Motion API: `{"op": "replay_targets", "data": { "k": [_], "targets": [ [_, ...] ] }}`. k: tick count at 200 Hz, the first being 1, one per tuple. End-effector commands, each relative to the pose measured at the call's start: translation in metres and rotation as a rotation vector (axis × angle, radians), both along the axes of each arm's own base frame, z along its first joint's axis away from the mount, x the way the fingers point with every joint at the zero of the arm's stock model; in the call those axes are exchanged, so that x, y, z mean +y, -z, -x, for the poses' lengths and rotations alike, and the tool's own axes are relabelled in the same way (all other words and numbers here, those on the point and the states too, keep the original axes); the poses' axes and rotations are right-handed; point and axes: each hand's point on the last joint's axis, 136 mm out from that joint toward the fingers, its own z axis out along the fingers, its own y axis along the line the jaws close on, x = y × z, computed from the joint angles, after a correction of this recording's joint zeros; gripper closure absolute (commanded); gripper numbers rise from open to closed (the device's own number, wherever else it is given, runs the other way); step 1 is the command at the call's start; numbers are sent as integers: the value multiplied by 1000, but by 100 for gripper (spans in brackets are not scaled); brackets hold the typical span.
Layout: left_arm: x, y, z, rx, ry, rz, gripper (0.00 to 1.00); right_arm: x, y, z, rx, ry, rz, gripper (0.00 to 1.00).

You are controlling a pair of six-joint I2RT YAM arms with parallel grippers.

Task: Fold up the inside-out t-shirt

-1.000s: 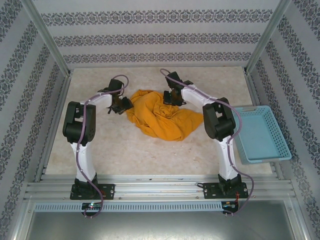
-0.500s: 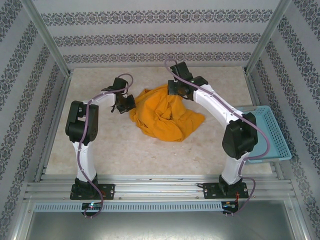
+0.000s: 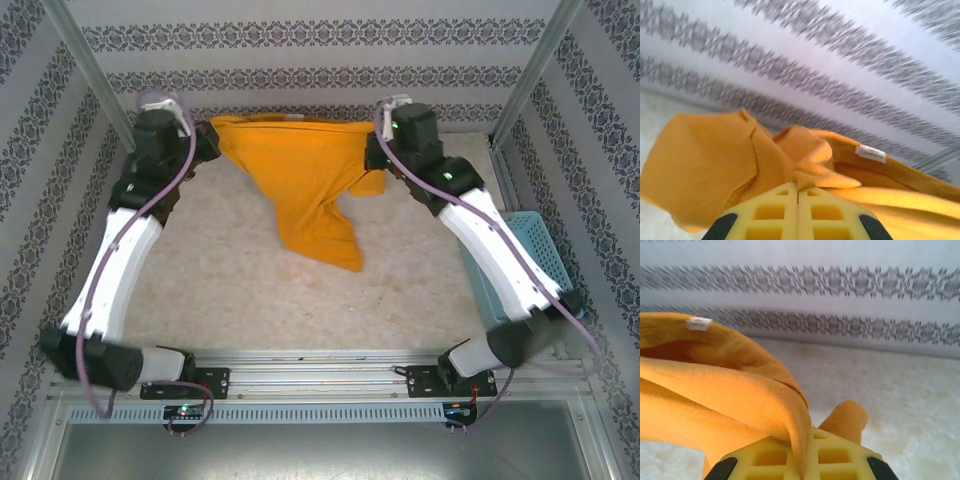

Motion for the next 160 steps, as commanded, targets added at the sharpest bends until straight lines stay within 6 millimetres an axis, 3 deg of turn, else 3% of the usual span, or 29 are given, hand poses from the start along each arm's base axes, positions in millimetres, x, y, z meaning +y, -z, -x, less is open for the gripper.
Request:
{"op": "replay_targets", "data": {
  "k": [1,18,48,58,71,87,110,138,160],
  "targets": [
    [-18,74,9,140,56,-97,100,-2,38,13,42,-17,8,97],
    [-51,133,34,268,176,-115,100,-1,91,26,140,-20,6,97],
    [-91,253,90,559,334,-122,100,-11,216,59,434,39,27,97],
    [-94,284,107,645,346,-110,93,-12,249,73,532,48,30,97],
    [-91,308,123,726,335,-86,80,-17,281,87,623,81,46,97],
    [-80,314,128,759,290,-104,63,-21,301,98,679,105,59,96],
    [-73,288,110,694,251,-101,37,-25,307,102,682,120,59,95],
    [-74,266,76,662,219,-103,30,-29,306,101,668,134,70,95],
    [-85,269,51,679,223,-99,28,-33,304,100,648,150,78,95]
  ]
}}
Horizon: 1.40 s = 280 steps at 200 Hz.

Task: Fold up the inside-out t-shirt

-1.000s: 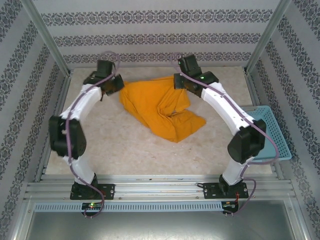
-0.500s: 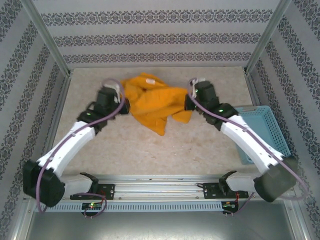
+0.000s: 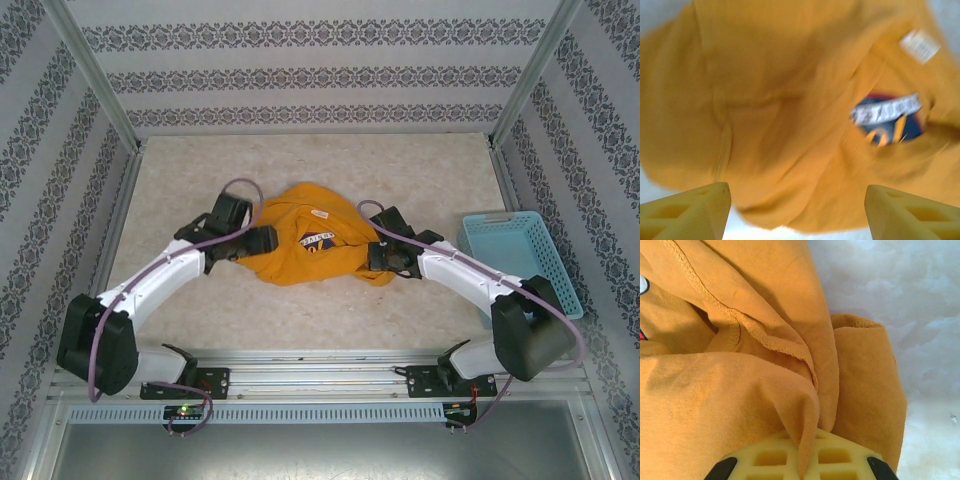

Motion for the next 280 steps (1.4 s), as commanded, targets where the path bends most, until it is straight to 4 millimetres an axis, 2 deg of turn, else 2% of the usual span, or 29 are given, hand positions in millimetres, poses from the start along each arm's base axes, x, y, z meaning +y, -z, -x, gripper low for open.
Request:
{"op": "replay_targets", "data": {
  "k": [1,27,62,91,122,132,148,168,176,190,214,224,233,246,256,270,280],
  "targets": [
    [-3,8,-22,26,-15,-22,28,-5,-5,-1,-40,31,9,95],
    [-9,26,-42,73,-14,-54,31,-7,-10,-3,-65,39,13,94],
    [-27,50,-52,141,24,-15,38,-7,-12,-7,-80,39,17,94],
    [-24,58,-62,142,7,-51,58,-10,-15,-10,-90,39,40,94],
    [-16,40,-76,87,7,-107,81,-21,-30,-13,-128,47,75,94],
    [-12,29,-81,61,4,-127,89,-25,-38,-15,-146,50,84,94],
    [-2,0,-88,1,-15,-140,99,-32,-56,-19,-187,51,107,94],
    [15,-58,-93,-114,-59,-117,100,-38,-90,-26,-267,43,128,94],
    [23,-88,-93,-174,-78,-97,100,-39,-111,-30,-315,35,130,94],
    [35,-152,-90,-307,-108,-54,100,-39,-153,-35,-413,13,127,94],
    [60,-262,-65,-561,-165,0,100,-40,-247,-35,-623,-21,92,94],
    [66,-297,-50,-653,-170,16,100,-39,-282,-29,-708,-38,55,93],
    [69,-319,-38,-712,-171,27,100,-33,-303,-23,-765,-72,11,92],
    [71,-332,-29,-744,-167,38,100,-21,-319,-15,-816,-132,-58,90],
    [69,-327,-29,-736,-156,39,100,-9,-314,-13,-817,-171,-108,88],
    [68,-301,-38,-673,-155,18,100,9,-283,-16,-751,-209,-150,86],
    [64,-272,-46,-595,-142,8,100,22,-243,-18,-654,-233,-151,85]
  ]
}}
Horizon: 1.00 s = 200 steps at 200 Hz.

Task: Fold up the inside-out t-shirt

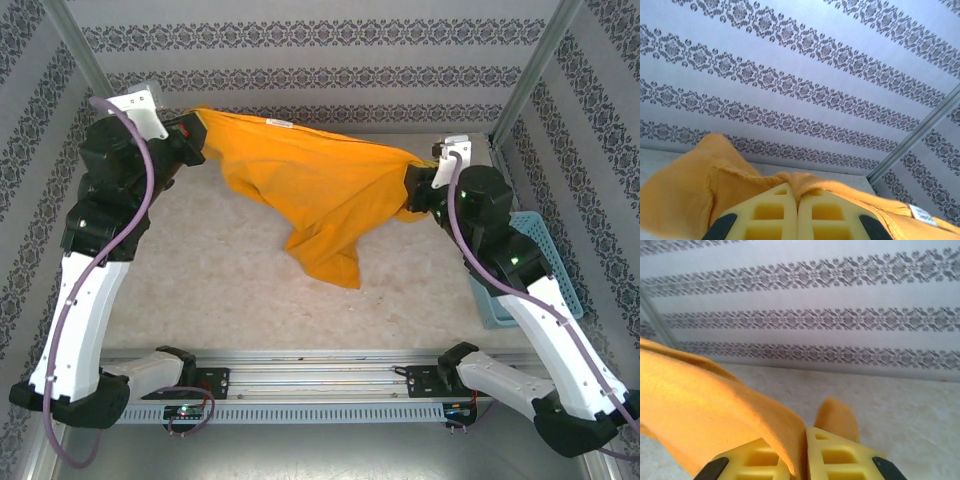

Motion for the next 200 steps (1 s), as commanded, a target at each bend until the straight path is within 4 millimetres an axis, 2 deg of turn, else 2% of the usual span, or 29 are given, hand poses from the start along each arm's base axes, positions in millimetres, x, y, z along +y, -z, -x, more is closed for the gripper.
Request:
{"op": "replay_targets", "data": {
  "k": [1,20,26,39,56,70,78,91,101,112,131,153,181,200],
  "targets": [
    [-3,90,-40,235,-15,-81,100,36,93,-10,217,-108,67,85],
    [-15,156,-45,386,33,-59,100,50,175,-4,386,-97,144,85],
    [-18,180,-44,434,48,-51,100,52,204,2,443,-89,172,85],
    [-18,228,-36,533,50,-47,100,60,253,19,556,-107,209,85],
    [-16,282,-19,636,45,-44,100,72,299,43,675,-140,241,82],
    [-10,317,-4,706,29,-62,100,81,320,59,735,-179,289,74],
    [-7,335,6,740,25,-69,100,83,323,63,750,-192,315,68],
    [-5,352,18,764,24,-64,100,83,319,62,750,-205,346,56],
    [-3,359,24,771,23,-58,100,84,308,57,722,-214,354,47],
    [-1,365,31,776,10,-57,100,85,294,49,689,-216,349,42],
    [5,364,35,761,-11,-55,100,86,274,29,662,-208,294,40],
    [7,359,34,738,-19,-52,100,92,264,8,665,-214,252,39],
    [9,355,31,723,-29,-57,100,90,271,-21,747,-162,233,42],
    [10,355,31,722,-35,-62,100,90,283,-33,792,-147,246,44]
  ]
}}
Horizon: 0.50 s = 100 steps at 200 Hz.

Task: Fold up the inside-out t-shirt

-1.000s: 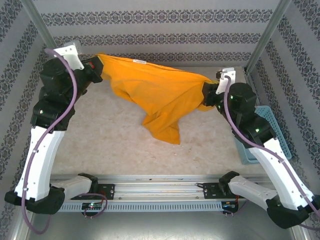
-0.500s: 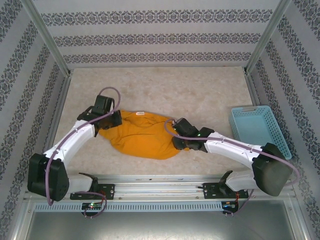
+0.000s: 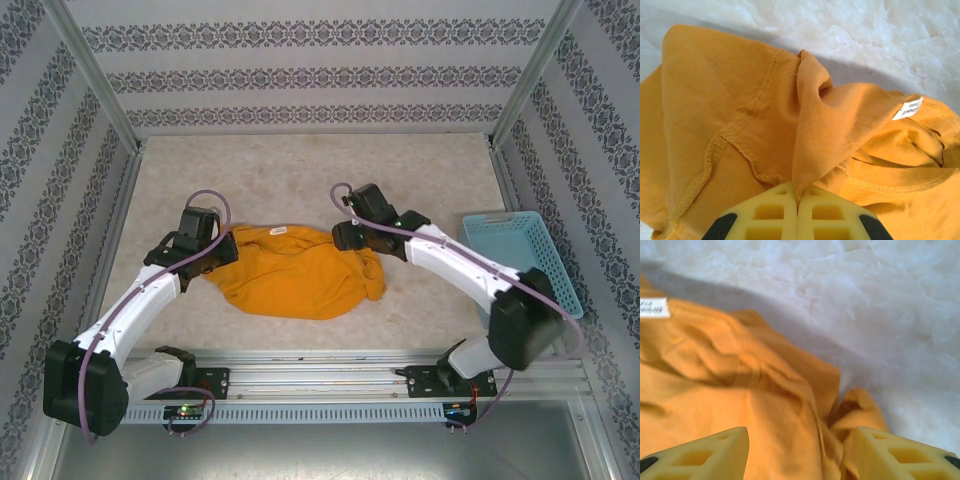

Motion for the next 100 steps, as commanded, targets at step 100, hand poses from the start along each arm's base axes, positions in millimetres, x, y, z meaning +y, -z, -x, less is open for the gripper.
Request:
{"op": "replay_targets", "data": {
  "k": [100],
  "targets": [
    [7,-15,-14,-61,-44,1,100,14,66,-6,252,-25,-38,59]
  ]
}}
